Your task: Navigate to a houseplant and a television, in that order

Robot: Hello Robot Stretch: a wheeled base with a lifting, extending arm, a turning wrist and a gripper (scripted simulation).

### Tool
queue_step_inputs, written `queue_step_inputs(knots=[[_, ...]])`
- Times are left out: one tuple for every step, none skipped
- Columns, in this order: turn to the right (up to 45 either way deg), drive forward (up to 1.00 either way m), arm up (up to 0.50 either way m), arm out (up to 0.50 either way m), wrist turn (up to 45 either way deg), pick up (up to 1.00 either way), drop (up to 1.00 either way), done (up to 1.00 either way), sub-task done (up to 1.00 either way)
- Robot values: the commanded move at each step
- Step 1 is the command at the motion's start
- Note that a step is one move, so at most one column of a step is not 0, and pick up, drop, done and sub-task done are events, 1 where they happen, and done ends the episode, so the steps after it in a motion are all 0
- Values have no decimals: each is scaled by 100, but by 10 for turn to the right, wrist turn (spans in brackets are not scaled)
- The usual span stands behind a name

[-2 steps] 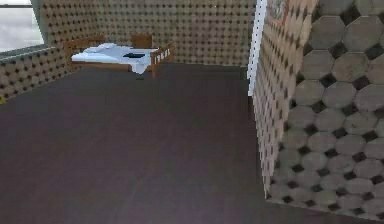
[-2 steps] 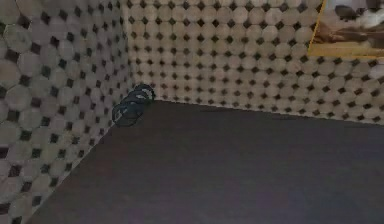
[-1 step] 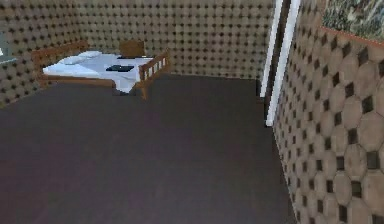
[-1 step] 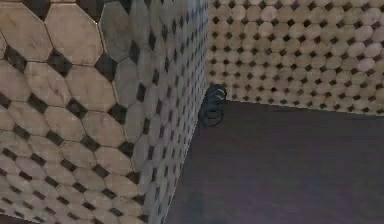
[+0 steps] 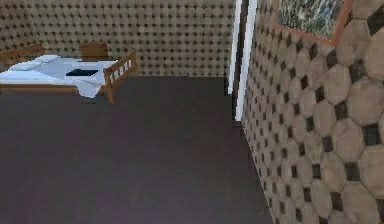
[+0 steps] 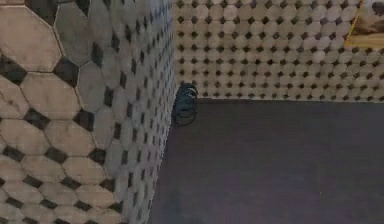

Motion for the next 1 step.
queue_step_inputs(knots=[[0,100,0,0,0,0,0,0,0]])
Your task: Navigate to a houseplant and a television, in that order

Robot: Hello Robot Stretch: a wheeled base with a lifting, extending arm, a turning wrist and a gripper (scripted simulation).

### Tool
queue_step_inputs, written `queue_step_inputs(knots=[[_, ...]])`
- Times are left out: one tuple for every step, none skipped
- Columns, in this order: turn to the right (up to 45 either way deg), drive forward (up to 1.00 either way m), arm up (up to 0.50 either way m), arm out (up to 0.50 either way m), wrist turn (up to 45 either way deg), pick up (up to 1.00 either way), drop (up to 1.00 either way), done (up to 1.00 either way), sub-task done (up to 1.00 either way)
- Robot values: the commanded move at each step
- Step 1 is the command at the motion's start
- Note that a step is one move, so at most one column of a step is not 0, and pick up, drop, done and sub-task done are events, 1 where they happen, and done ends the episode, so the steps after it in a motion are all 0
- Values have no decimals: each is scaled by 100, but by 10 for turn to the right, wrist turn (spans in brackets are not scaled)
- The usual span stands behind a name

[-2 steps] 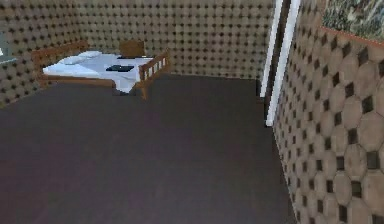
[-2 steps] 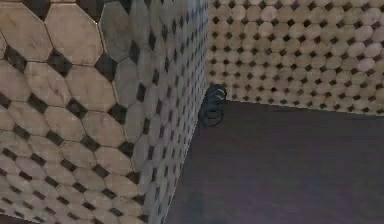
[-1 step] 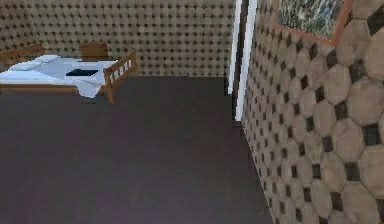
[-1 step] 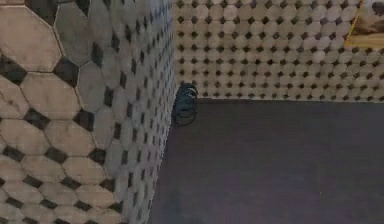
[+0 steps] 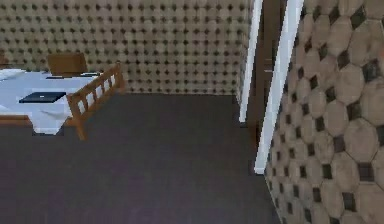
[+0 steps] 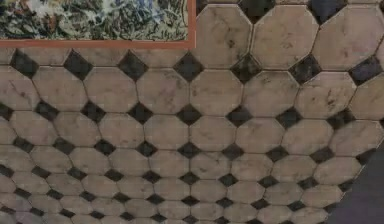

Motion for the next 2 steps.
queue_step_inputs(knots=[[30,0,0,0,0,0,0,0,0],[0,100,0,0,0,0,0,0,0]])
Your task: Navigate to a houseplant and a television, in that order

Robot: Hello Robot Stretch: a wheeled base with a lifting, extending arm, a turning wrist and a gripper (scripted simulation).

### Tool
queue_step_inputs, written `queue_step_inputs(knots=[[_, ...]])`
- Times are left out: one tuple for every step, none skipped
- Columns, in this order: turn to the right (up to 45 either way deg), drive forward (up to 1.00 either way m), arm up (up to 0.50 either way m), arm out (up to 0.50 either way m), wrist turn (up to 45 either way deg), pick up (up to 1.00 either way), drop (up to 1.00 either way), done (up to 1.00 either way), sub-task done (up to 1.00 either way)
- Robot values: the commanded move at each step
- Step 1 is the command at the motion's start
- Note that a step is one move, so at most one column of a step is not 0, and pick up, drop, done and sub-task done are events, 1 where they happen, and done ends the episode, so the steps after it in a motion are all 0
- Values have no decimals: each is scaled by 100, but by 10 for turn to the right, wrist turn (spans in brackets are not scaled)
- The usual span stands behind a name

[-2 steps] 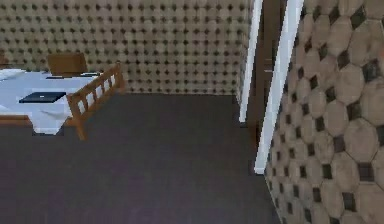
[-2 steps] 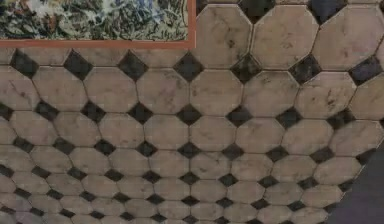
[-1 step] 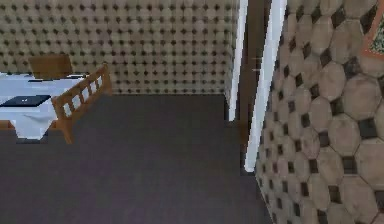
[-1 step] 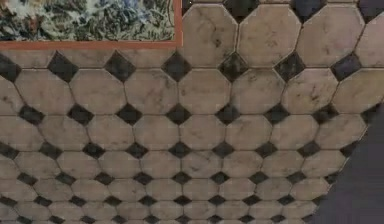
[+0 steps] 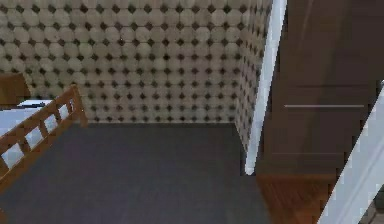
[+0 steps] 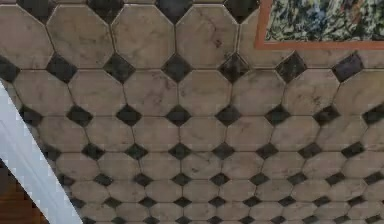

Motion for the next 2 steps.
queue_step_inputs(knots=[[0,35,0,0,0,0,0,0,0],[60,0,0,0,0,0,0,0,0]])
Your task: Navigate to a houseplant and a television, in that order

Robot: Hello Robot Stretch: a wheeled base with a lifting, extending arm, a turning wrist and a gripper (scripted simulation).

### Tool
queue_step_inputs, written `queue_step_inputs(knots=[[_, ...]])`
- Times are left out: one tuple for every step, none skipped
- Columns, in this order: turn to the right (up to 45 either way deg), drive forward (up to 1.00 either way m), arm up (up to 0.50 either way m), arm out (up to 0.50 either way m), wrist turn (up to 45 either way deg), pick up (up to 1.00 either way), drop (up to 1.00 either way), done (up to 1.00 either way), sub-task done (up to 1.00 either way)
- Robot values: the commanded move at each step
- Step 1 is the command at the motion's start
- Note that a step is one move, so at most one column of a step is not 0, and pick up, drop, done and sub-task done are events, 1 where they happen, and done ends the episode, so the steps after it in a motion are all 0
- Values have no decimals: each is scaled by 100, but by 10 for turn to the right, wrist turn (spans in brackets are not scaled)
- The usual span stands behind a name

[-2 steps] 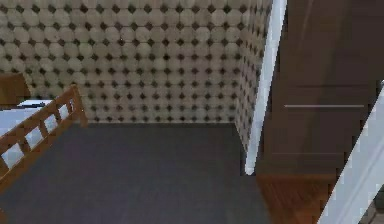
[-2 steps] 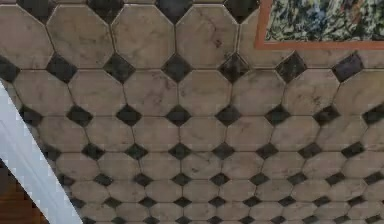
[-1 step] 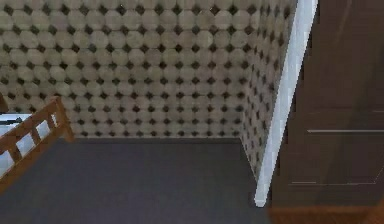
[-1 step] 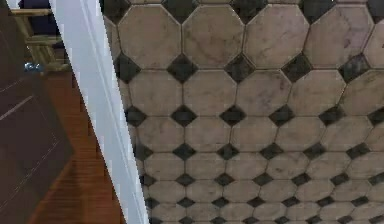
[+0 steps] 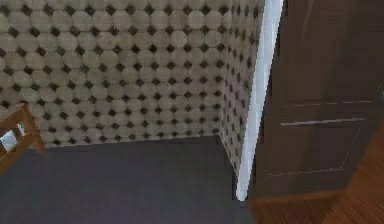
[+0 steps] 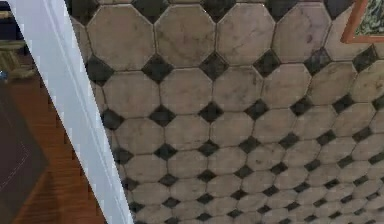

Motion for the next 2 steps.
queue_step_inputs(knots=[[0,55,0,0,0,0,0,0,0],[450,0,0,0,0,0,0,0,0]])
